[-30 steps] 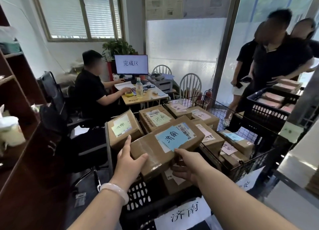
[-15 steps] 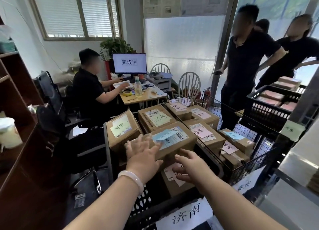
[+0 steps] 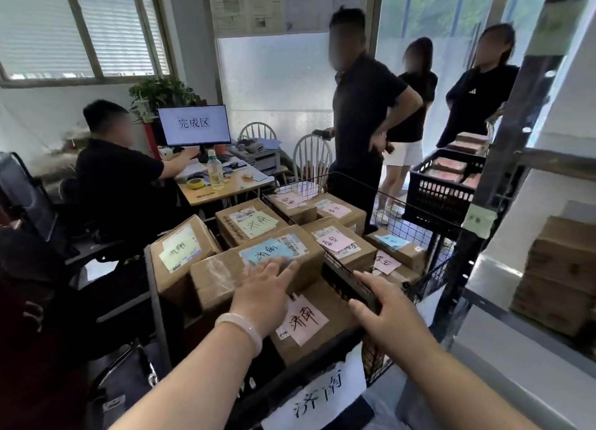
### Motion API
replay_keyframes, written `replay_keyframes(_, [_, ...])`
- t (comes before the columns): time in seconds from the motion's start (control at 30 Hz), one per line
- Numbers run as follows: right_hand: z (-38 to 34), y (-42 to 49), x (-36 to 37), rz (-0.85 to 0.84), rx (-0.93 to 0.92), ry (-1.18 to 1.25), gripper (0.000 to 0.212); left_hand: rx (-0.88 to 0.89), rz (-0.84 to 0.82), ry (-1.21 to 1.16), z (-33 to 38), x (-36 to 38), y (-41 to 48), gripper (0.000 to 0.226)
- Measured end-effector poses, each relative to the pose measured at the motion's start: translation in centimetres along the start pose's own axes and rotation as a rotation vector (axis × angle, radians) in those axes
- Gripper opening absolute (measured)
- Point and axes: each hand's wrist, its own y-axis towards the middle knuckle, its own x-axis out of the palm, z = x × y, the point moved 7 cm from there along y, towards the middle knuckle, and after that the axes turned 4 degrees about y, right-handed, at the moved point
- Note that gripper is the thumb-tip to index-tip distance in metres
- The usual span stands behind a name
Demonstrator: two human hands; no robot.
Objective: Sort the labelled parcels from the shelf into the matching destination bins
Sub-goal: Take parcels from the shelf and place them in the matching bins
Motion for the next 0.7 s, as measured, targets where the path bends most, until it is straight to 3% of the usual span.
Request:
replay_keyframes(0.1, [1.5,-1.4,-2.9,0.06,0.0,-0.26,0.072,0.11,0.061,-0.046,4.8,-0.7,0.3,0.078])
replay_keyframes(0.27, [5.9,-6.0,-9.9,0.207,0.151,-0.51,0.093,0.352,0.151,-0.085,15.8,-1.7,0.8,0.076])
replay_keyframes(0.47, [11.1,-15.2,-21.3,0.431,0.388,-0.601,0.094,0.644,0.168,-0.166,31.0,-2.0,-0.7,0.079])
replay_keyframes(0.7, [14.9,-24.9,-31.2,0.647,0.545,-0.632,0.09,0.858,0.133,-0.272,46.1,-1.7,-5.3,0.077])
